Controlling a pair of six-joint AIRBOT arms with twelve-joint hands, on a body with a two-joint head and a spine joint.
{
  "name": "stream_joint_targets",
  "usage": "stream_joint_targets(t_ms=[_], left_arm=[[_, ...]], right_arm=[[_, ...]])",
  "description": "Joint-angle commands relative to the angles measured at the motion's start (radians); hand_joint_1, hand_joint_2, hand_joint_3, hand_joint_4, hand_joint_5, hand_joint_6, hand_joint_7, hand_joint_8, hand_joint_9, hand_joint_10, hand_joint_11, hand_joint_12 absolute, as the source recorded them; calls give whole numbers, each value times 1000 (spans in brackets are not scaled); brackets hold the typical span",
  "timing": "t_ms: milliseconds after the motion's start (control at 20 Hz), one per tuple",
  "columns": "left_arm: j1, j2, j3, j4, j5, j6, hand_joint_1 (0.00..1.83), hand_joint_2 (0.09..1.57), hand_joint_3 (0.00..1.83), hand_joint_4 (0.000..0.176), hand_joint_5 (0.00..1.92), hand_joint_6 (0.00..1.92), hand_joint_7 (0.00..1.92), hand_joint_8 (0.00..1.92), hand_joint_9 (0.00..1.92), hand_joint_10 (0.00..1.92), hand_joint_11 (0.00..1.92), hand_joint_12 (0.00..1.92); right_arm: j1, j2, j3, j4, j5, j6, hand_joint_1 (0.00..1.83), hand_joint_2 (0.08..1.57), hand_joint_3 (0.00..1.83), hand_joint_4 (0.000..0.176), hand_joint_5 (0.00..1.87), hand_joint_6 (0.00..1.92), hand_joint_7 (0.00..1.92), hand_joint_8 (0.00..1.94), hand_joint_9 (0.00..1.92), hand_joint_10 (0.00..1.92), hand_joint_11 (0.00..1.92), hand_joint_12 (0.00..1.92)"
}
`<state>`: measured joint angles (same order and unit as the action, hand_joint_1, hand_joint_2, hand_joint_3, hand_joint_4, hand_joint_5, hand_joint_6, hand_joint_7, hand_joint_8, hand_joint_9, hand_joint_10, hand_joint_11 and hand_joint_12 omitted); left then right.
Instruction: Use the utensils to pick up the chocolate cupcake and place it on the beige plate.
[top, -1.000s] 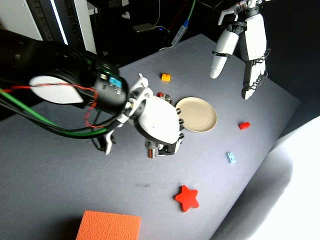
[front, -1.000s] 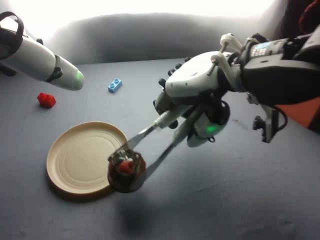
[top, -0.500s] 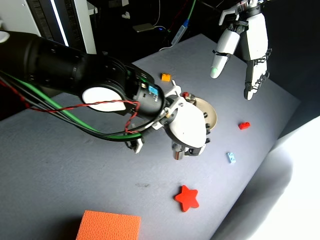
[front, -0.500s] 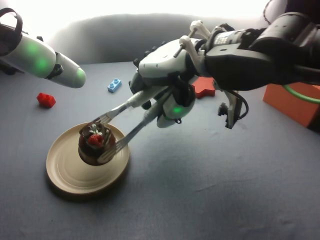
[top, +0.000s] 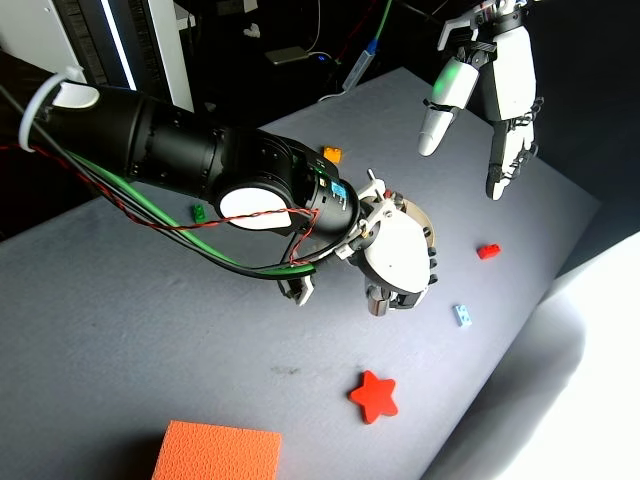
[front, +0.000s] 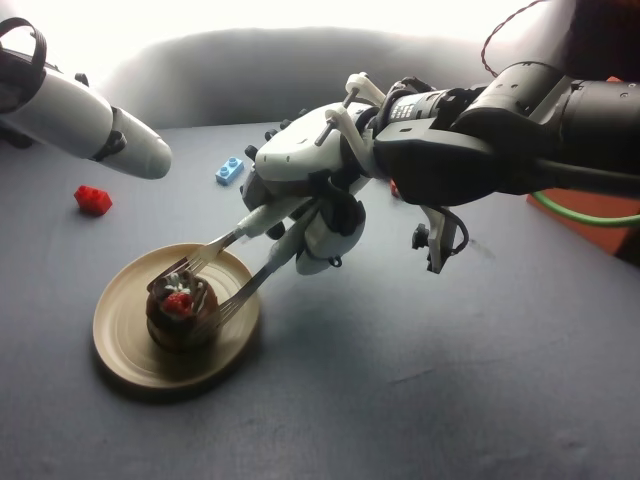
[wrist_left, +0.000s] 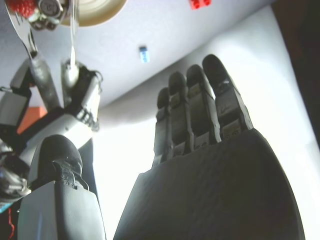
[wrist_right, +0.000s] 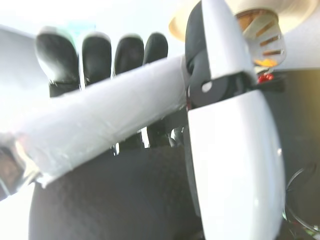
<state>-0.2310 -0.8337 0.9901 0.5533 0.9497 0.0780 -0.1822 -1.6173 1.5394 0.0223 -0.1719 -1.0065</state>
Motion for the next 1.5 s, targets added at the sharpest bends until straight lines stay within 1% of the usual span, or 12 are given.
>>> stream_joint_targets(t_ms=[0, 150, 200, 250, 300, 450, 700, 900, 1000, 1100, 1400, 1450], left_arm=[[-12, 1, 6, 43, -52, -2, 380, 1019, 0, 0, 236, 5, 276, 4, 217, 3, 0, 582], [-12, 0, 6, 43, -52, -2, 384, 1019, 0, 0, 240, 3, 280, 3, 220, 3, 0, 603], [-12, 0, 6, 43, -52, -2, 379, 1021, 0, 0, 236, 1, 276, 1, 219, 2, 0, 623], [-12, -1, 7, 43, -52, -2, 370, 1026, 2, 0, 224, 1, 268, 0, 209, 1, 0, 598], [-12, -1, 7, 43, -52, -2, 368, 1023, 0, 0, 228, 3, 284, 7, 213, 3, 0, 590], [-12, -1, 7, 43, -52, -2, 375, 1023, 0, 0, 233, 2, 295, 5, 219, 3, 0, 618], [-13, -1, 7, 43, -53, -2, 374, 1013, 0, 0, 244, 4, 295, 4, 233, 4, 0, 652], [-13, -1, 7, 44, -53, -2, 379, 1019, 1, 0, 226, 0, 293, 1, 219, 0, 0, 622], [-13, -1, 8, 44, -53, -2, 362, 1026, 1, 0, 225, 0, 296, 2, 215, 0, 0, 602], [-13, -1, 8, 44, -53, -2, 372, 1024, 0, 0, 240, 5, 313, 6, 221, 2, 0, 608], [-13, -1, 9, 44, -53, -2, 346, 1035, 2, 0, 213, 0, 263, 1, 186, 1, 0, 559], [-13, -1, 10, 44, -53, -2, 362, 1035, 1, 0, 214, 0, 255, 0, 180, 0, 0, 538]], right_arm=[[9, 1, 6, 6, 124, 2, 1148, 1280, 3, 0, 680, 1336, 699, 1609, 645, 1731, 772, 1764], [7, -8, 14, 6, 121, 2, 1157, 1272, 0, 0, 714, 1287, 699, 1607, 652, 1689, 786, 1728], [6, -10, 14, 6, 121, 2, 1137, 1287, 4, 0, 651, 1394, 699, 1587, 638, 1698, 766, 1754], [5, -12, 14, 6, 115, -6, 1137, 1290, 3, 0, 642, 1405, 702, 1588, 652, 1710, 766, 1763], [4, -13, 14, 6, 111, -11, 1135, 1299, 2, 0, 654, 1379, 664, 1654, 597, 1774, 734, 1826], [2, -13, 14, 6, 111, -10, 1150, 1288, 0, 0, 718, 1293, 643, 1679, 590, 1769, 732, 1804], [-1, -15, 14, 6, 111, -10, 1148, 1283, 0, 0, 634, 1401, 735, 1552, 651, 1687, 741, 1710], [-1, -15, 14, 6, 112, -10, 1135, 1295, 2, 0, 612, 1441, 714, 1575, 656, 1695, 780, 1743], [-1, -14, 14, 6, 112, -10, 1151, 1282, 0, 0, 701, 1310, 678, 1642, 641, 1764, 773, 1770], [-1, -14, 14, 6, 112, -10, 1135, 1297, 3, 0, 618, 1432, 703, 1594, 634, 1725, 743, 1750], [-1, -14, 14, 6, 118, -13, 1120, 1307, 0, 0, 635, 1430, 659, 1634, 616, 1707, 735, 1746], [-1, -14, 14, 6, 118, -13, 1106, 1325, 2, 0, 579, 1508, 655, 1638, 603, 1733, 735, 1761]])
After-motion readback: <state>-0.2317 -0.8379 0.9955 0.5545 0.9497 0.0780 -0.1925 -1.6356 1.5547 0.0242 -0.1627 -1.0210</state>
